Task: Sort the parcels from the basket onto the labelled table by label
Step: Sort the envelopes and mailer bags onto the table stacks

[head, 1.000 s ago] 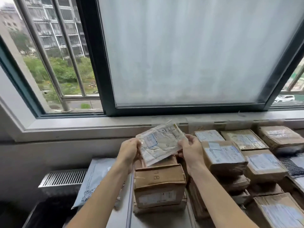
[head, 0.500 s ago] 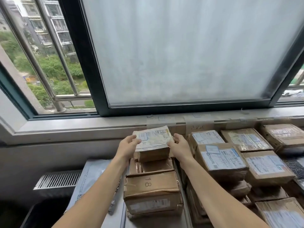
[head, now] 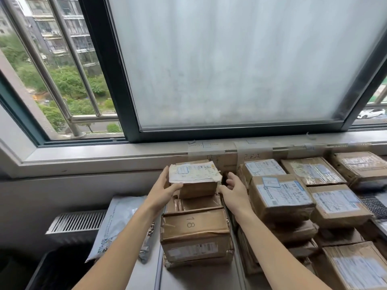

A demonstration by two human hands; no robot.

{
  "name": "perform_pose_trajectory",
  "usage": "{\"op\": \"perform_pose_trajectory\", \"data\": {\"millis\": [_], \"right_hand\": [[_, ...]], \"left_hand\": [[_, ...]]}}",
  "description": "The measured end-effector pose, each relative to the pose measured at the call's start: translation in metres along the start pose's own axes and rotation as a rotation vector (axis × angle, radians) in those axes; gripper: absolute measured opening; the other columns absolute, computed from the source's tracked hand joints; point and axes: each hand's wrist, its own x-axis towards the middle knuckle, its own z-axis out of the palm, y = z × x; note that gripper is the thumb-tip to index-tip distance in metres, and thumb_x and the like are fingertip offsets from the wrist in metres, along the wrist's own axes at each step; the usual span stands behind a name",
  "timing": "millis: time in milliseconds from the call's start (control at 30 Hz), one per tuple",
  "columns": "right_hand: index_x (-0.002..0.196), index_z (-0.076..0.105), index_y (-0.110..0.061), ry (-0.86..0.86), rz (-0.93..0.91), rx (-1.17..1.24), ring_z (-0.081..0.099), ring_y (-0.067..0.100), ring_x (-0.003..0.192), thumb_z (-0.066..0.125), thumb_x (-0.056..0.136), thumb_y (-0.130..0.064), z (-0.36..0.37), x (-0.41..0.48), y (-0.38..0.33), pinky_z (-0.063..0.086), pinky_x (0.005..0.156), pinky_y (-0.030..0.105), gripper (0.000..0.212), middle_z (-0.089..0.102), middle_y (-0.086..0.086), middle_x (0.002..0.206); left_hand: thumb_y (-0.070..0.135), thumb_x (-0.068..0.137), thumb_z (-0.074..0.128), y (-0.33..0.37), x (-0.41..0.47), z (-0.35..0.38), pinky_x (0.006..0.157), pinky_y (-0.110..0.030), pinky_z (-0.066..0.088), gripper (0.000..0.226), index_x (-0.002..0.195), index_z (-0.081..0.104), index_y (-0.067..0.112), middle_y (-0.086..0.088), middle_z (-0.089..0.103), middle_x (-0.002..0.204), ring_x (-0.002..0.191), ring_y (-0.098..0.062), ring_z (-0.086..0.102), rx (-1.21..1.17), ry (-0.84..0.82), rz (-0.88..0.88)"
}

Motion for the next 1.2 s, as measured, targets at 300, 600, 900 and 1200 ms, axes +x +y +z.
{"op": "perform_pose_trajectory", "data": {"millis": [300,600,900,1200], "right_hand": [[0.148,0.040,-0.030,-0.195,-0.056,-0.186,0.056,-0.001,0.127,0.056,0.085,0.023,-0.023,-0.069,0.071,0.046,0.100,0.014,0.084,0.055,-0.011,0.135],[0.128,0.059,-0.028,-0.128,-0.036,-0.040,0.066,0.000,0.106,0.062,0.090,-0.004,-0.025,-0.109,0.073,0.057,0.084,0.020,0.045,0.069,-0.011,0.113],[0.110,0.059,-0.018,-0.125,0.293,-0.202,0.064,0.016,0.098,0.064,0.093,-0.023,-0.002,-0.144,0.162,0.050,0.081,0.034,0.019,0.069,0.000,0.107],[0.154,0.045,-0.015,-0.200,0.475,-0.198,0.054,0.018,0.133,0.061,0.097,-0.018,0.010,-0.138,0.197,0.044,0.109,0.034,0.060,0.056,0.006,0.147]], "left_hand": [[0.008,0.063,0.097,-0.090,-0.087,-0.045,0.124,-0.048,0.031,0.132,0.161,0.013,0.035,0.010,0.040,0.161,0.149,-0.010,0.039,0.062,-0.489,-0.133],[0.042,0.077,0.078,-0.091,-0.113,-0.036,0.103,-0.039,0.048,0.070,0.142,0.057,0.027,-0.001,0.066,0.137,0.128,-0.018,0.061,-0.065,-0.212,-0.047],[0.061,0.076,0.079,-0.167,-0.144,-0.009,0.074,-0.040,0.061,0.069,0.113,0.048,0.012,-0.010,0.072,0.111,0.092,-0.017,0.069,0.066,-0.080,-0.522],[0.038,0.096,0.063,-0.207,-0.140,0.028,0.092,-0.041,0.053,0.037,0.119,0.054,0.010,-0.008,0.065,0.122,0.107,-0.025,0.063,0.344,0.089,-0.595]]}}
